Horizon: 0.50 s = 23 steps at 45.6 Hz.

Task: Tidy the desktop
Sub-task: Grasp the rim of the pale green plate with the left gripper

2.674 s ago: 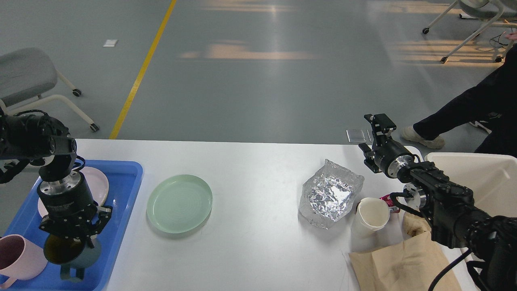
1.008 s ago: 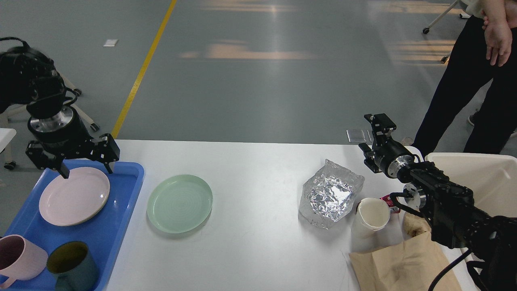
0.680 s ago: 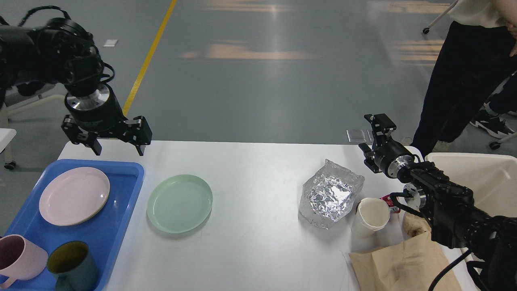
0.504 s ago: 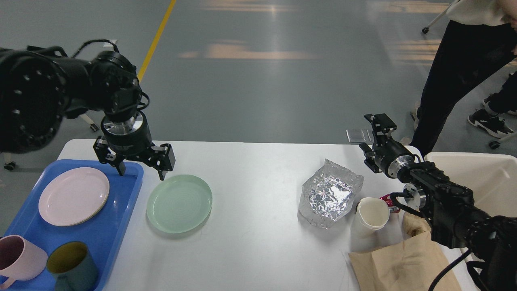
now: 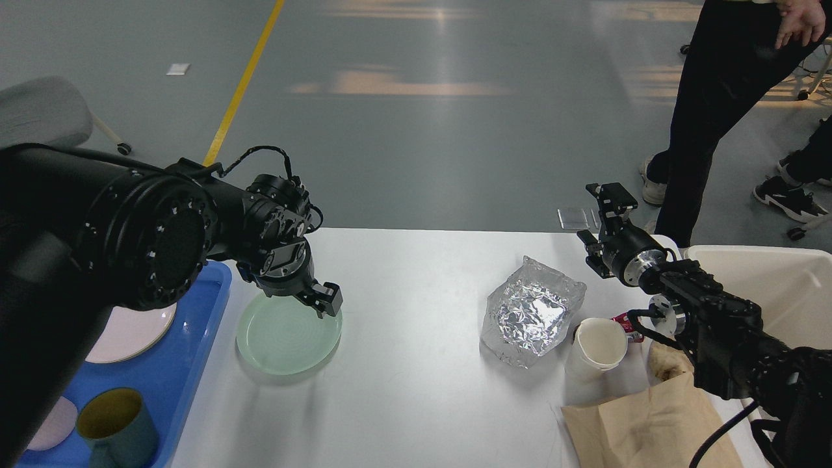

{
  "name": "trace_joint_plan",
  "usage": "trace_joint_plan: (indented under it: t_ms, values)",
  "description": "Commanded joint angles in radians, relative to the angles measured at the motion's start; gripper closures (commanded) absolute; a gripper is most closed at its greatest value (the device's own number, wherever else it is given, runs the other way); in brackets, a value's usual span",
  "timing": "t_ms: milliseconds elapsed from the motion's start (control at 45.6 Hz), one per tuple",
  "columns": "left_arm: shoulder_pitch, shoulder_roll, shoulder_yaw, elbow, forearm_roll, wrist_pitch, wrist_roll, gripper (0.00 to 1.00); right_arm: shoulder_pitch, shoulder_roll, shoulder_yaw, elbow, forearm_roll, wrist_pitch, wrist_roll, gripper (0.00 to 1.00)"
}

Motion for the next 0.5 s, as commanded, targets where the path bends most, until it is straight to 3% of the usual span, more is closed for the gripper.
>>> trace_joint_plan:
  t_ms: [0, 263, 482]
  values:
    - [0.073, -0.019, -0.029, 0.021, -0.003, 0.065, 0.0, 0.07, 0.0, 0.0, 0.0, 0.0, 0.0, 0.0, 0.0, 0.0]
    - [0.238, -0.011, -0.046, 0.13, -0.016, 0.208, 0.013, 0.07, 0.001, 0.0, 0.0, 0.0, 0.0, 0.0, 0.0, 0.0]
    - [0.286, -0.01, -0.046, 0.148, -0.015, 0.321, 0.013, 0.07, 0.0, 0.0, 0.0, 0.0, 0.0, 0.0, 0.0, 0.0]
